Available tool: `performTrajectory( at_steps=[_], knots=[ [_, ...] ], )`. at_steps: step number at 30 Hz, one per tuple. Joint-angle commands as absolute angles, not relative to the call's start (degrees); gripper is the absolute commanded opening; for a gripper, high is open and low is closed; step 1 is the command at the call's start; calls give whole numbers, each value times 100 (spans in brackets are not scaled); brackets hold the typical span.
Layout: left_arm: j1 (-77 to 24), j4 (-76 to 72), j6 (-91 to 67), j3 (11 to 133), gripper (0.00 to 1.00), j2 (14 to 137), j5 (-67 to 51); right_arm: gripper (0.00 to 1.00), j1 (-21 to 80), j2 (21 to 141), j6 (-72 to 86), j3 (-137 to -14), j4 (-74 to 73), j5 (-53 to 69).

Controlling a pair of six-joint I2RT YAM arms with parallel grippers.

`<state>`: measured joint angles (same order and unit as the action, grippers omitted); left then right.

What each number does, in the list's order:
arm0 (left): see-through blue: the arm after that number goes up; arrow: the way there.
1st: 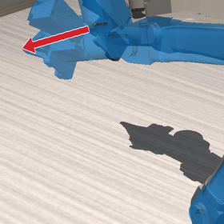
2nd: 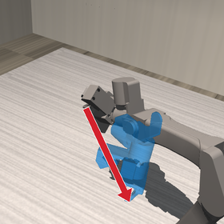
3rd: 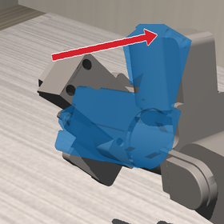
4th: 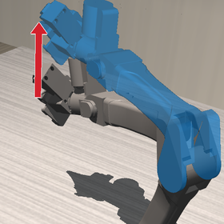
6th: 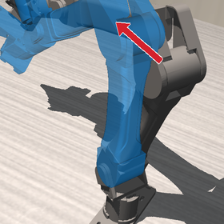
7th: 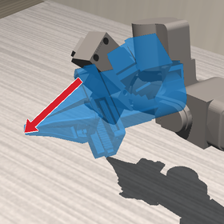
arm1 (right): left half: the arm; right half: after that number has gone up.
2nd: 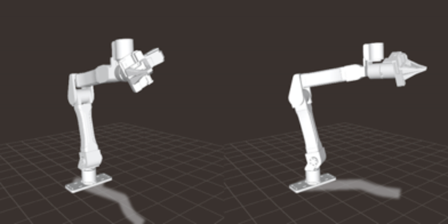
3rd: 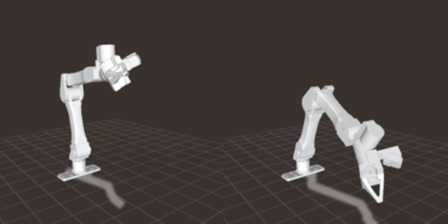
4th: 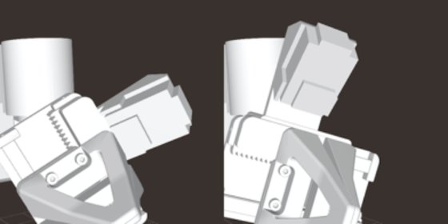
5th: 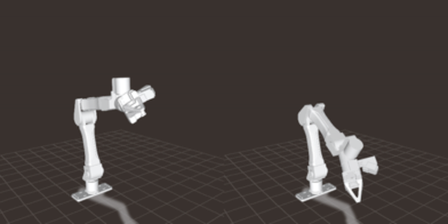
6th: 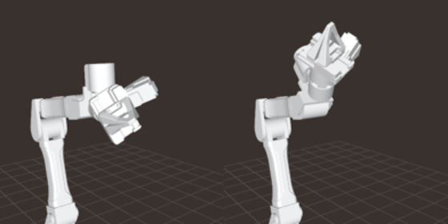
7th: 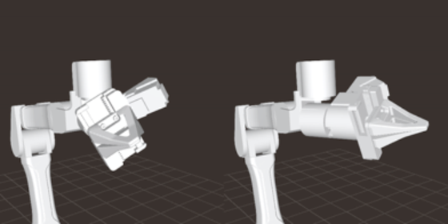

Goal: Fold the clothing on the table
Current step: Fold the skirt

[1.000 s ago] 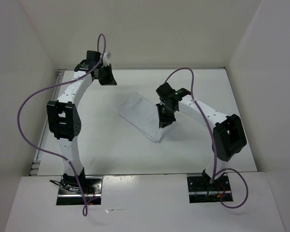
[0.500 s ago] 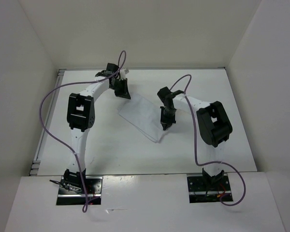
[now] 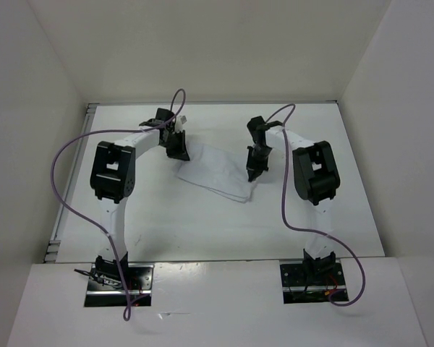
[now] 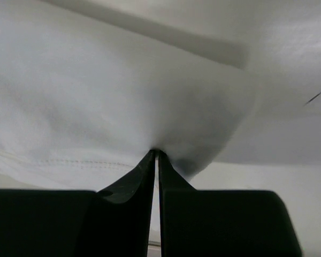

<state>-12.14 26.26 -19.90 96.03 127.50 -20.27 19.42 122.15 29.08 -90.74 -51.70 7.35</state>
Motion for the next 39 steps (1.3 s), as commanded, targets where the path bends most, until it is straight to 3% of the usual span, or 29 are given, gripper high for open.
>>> performTrajectory(
  at_steps=[1, 2, 5, 9, 13, 19, 27, 34, 39],
  knots=[
    [-1230, 3006, -1951, 8887, 0, 12412, -1583, 10, 1696, 12429, 2436, -9535, -4632, 202],
    [-1230, 3058, -1951, 8886, 0, 12332, -1512, 12, 1696, 12306, 2356, -9588, -4632, 254],
    [-1230, 3260, -1951, 8886, 0, 12024, -1459, 38, 1635, 11640, 2111, -9475, -4509, 255],
    [-1230, 3383, -1951, 8938, 0, 11559, -1591, 50, 1450, 11268, 1872, -9369, -4508, 316],
    [-1230, 3454, -2012, 8938, 0, 11119, -1644, 50, 1222, 11084, 1811, -8783, -4448, 492],
    [-1230, 3717, -1960, 9878, 3, 10978, -2021, 50, 1108, 10907, 1995, -7920, -3877, 1054],
    [-1230, 3718, -1960, 9976, 3, 11030, -2074, 49, 1055, 11074, 2249, -7612, -3331, 2214],
    [-1230, 3604, -1960, 9782, 3, 11082, -2188, 36, 1055, 11355, 2364, -7445, -3322, 2347],
    [-1230, 3604, -1960, 9835, 3, 11083, -2188, 35, 1055, 11128, 2548, -7243, -3533, 1996]
  ],
)
